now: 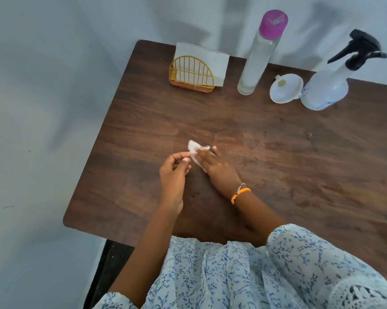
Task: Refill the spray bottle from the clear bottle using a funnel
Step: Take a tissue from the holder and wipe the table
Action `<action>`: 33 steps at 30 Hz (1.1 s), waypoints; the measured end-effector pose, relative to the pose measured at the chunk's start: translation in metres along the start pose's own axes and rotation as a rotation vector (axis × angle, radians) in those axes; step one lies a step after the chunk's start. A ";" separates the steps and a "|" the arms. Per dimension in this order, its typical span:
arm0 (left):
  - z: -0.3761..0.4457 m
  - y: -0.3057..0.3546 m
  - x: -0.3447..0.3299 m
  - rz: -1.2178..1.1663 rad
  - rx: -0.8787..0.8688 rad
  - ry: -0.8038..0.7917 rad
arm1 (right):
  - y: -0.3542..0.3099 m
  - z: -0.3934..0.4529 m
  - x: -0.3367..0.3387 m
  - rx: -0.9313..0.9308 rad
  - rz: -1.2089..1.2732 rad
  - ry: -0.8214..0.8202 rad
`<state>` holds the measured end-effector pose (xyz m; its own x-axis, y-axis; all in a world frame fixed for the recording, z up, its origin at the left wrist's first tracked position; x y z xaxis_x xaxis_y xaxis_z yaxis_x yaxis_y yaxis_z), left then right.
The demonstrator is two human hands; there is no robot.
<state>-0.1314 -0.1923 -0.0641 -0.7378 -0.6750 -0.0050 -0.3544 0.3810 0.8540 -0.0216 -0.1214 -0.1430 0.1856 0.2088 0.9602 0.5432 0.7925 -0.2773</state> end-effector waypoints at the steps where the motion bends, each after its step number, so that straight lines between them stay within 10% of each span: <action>1: -0.003 -0.003 -0.003 0.016 0.007 -0.025 | 0.015 -0.009 0.002 -0.079 -0.023 0.013; 7: -0.010 -0.013 -0.026 0.146 0.027 -0.176 | 0.072 -0.041 0.020 -0.480 -0.061 0.133; 16: -0.036 -0.007 -0.081 0.236 -0.008 -0.371 | 0.042 -0.091 0.043 -0.347 -0.050 0.267; 21: -0.042 -0.008 -0.109 0.278 -0.015 -0.428 | 0.058 -0.122 0.081 -0.937 0.572 0.640; 27: -0.046 -0.019 -0.142 0.327 -0.004 -0.494 | 0.124 -0.159 0.119 -1.189 0.427 0.889; 33: -0.041 -0.025 -0.170 0.402 0.017 -0.528 | 0.170 -0.140 0.091 -1.075 0.266 0.434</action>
<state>0.0260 -0.1129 -0.0636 -0.9954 -0.0791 0.0546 0.0020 0.5514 0.8343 0.2018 -0.0479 -0.1069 0.5456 -0.0812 0.8341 0.8157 -0.1771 -0.5508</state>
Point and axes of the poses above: each hand's wrist, its own z-axis towards the middle knuckle, its own x-axis out of the back of the hand, y = z × x, the point moved 1 cm from there along z, towards the middle knuckle, and after that the axes turned 2 degrees about x, right-handed, at the moved point
